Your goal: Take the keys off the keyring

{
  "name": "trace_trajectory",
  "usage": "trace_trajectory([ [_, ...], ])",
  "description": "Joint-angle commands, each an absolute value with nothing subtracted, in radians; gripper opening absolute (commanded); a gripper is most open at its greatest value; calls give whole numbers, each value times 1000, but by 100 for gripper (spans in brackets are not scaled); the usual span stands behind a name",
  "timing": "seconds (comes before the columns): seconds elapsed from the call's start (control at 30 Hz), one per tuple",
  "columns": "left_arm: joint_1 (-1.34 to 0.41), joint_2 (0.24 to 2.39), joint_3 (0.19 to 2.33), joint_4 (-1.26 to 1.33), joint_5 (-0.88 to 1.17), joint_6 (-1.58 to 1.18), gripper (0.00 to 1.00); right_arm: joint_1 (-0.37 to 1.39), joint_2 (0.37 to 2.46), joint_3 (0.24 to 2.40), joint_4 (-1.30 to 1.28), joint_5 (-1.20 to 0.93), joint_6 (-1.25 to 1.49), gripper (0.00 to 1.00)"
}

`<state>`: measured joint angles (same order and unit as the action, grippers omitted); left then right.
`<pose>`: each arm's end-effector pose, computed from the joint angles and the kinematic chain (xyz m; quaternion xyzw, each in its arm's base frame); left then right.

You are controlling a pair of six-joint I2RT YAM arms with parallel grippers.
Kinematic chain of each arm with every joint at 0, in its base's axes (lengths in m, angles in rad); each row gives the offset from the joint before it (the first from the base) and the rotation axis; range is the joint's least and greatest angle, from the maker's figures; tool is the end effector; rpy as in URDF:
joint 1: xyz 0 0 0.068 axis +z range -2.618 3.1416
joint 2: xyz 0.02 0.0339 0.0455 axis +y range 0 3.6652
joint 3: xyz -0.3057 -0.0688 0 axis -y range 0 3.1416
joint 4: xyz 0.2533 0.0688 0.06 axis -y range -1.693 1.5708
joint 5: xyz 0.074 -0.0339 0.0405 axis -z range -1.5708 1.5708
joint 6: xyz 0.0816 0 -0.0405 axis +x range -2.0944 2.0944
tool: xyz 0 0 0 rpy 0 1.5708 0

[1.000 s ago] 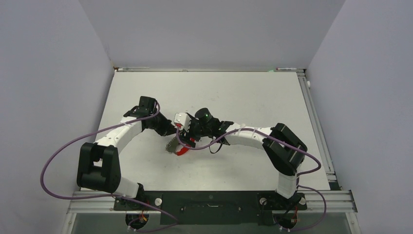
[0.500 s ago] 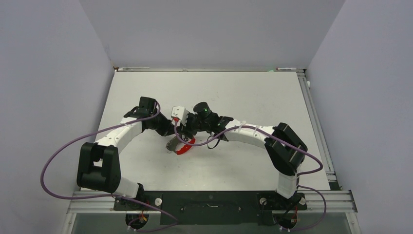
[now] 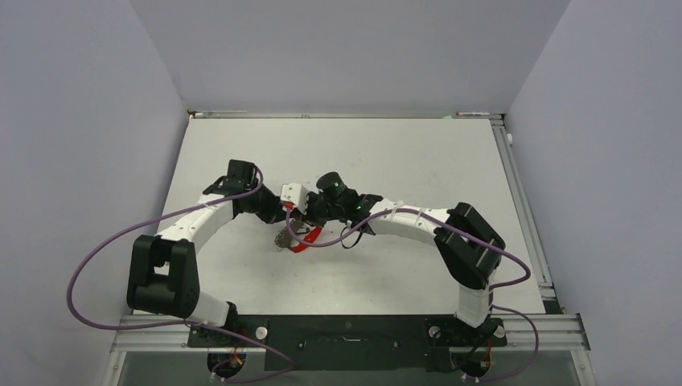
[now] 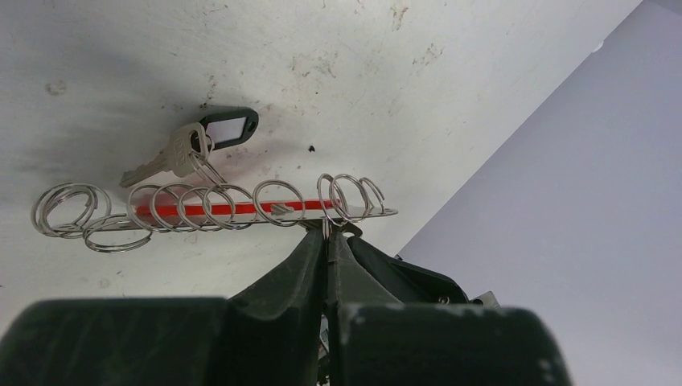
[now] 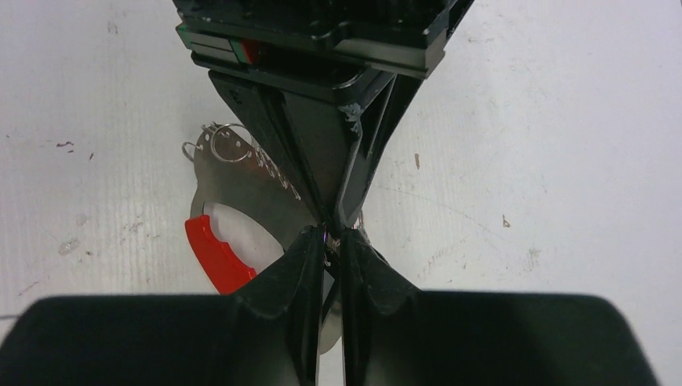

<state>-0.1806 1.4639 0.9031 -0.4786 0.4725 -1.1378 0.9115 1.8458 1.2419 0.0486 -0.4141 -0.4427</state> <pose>0.2964 -0.0919 0.2071 -0.3775 0.8610 -0.3349 0.0635 0.2631 0.3931 0.2349 -0.6137 0.6039 0.2852 0.4211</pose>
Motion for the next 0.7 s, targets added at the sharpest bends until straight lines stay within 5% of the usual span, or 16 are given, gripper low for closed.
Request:
trace_trajectory([
  [0.0,-161,1437,898,-441,517,-1150,0,914,1828,1225,52,-361,-493,5],
  [0.67,-126,1450,876,-399,635,-1203,0,946,1792,1085,58,-104,-756,5],
])
